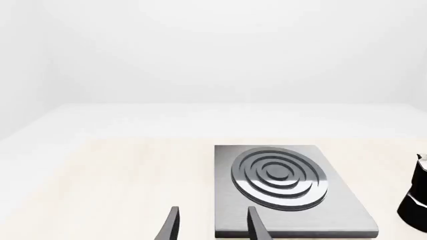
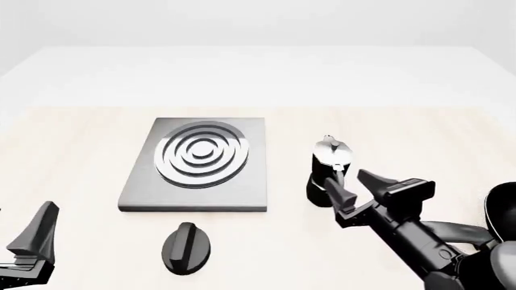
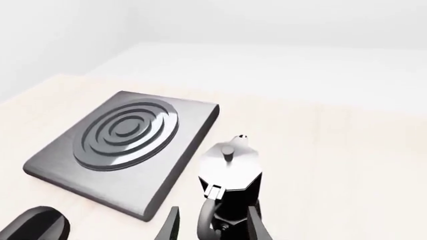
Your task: Put the moka pot on the stove.
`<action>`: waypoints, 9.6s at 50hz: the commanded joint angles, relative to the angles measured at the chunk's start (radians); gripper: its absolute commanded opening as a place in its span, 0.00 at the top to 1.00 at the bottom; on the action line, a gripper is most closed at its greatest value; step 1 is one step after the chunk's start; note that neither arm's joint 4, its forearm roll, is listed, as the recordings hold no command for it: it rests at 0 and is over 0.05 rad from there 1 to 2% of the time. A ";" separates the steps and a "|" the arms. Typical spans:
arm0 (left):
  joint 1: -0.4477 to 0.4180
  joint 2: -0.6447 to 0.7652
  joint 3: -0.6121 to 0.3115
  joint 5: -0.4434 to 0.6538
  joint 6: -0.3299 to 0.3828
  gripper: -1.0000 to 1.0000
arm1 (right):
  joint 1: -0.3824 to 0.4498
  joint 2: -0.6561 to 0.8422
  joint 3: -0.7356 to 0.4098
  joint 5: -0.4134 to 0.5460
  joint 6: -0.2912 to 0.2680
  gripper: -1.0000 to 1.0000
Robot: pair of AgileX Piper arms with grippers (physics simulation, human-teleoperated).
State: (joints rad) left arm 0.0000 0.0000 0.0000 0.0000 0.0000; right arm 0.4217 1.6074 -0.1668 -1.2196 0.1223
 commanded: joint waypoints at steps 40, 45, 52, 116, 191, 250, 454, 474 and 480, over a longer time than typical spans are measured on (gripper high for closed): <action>0.000 0.000 0.000 0.000 0.000 0.00 | 0.034 0.153 -0.056 0.000 0.014 1.00; 0.000 0.000 0.000 0.000 0.000 0.00 | 0.032 0.130 -0.046 0.000 0.004 1.00; 0.000 0.000 0.000 0.000 0.000 0.00 | 0.021 0.082 -0.028 0.003 -0.019 1.00; 0.000 0.000 0.000 0.000 0.000 0.00 | 0.060 -0.378 -0.184 0.403 -0.116 1.00; 0.000 0.000 0.000 0.000 0.000 0.00 | 0.164 -0.065 -0.602 0.436 -0.126 1.00; 0.000 0.000 0.000 0.000 0.000 0.00 | 0.247 0.289 -0.899 0.364 -0.133 1.00; 0.000 0.000 0.000 0.000 0.000 0.00 | 0.321 0.442 -0.950 0.439 -0.088 0.00; 0.000 0.000 0.000 0.000 0.000 0.00 | 0.326 0.374 -0.866 0.422 -0.097 0.00; 0.000 0.000 0.000 0.000 0.000 0.00 | 0.325 0.356 -0.841 0.418 -0.097 0.00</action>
State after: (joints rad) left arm 0.0000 0.0000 0.0000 0.0000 0.0000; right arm 0.7463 1.9924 -1.0469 -0.7939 0.0259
